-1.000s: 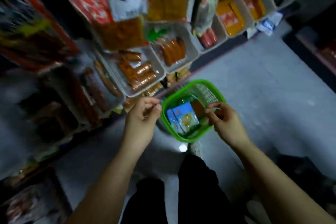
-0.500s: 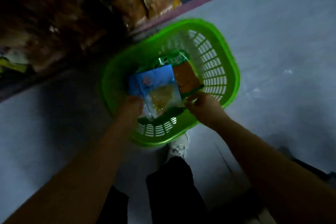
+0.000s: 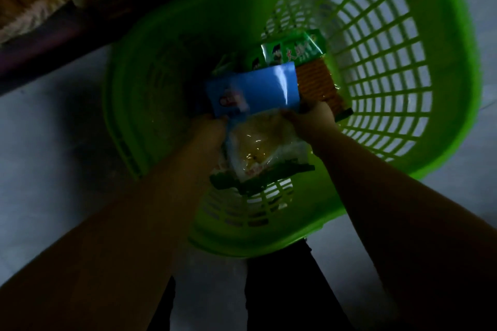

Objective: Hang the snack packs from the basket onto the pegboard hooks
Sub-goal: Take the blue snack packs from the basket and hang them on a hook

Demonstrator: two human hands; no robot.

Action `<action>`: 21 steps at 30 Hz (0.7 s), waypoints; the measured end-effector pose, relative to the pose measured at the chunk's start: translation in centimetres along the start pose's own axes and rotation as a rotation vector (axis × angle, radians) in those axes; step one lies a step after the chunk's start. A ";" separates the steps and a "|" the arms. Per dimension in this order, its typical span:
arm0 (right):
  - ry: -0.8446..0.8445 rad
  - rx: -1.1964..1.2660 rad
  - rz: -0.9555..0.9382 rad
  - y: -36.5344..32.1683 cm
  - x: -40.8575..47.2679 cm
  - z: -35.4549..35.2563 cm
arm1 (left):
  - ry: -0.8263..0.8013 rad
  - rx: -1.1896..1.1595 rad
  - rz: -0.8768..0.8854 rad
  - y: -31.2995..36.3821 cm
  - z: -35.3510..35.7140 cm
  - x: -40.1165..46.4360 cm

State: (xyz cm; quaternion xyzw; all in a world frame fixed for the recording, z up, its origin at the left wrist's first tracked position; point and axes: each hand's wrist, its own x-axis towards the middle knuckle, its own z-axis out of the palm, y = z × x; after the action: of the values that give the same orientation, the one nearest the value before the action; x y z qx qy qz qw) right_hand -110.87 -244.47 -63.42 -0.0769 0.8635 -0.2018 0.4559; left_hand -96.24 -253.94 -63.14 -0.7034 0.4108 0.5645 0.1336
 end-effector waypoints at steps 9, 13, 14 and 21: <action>0.295 0.091 0.005 0.4 -0.1 -4.9 | -0.123 -0.401 0.089 -0.4 0.7 -4.7; 0.167 0.443 0.002 -2.0 -4.8 -6.6 | 0.024 -0.501 0.047 -0.2 -0.9 -8.8; 0.112 0.484 -0.012 -2.8 -6.8 -7.1 | 0.049 -0.533 0.048 -0.1 -1.8 -10.4; -0.036 0.544 -0.183 -11.6 -24.1 -11.7 | 0.204 -0.596 0.298 2.4 -11.3 -27.3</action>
State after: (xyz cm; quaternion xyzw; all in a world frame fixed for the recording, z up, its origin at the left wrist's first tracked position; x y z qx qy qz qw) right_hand -107.21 -244.06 -34.44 -0.0332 0.7589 -0.4648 0.4549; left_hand -90.93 -251.15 -34.16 -0.6967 0.3373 0.5996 -0.2030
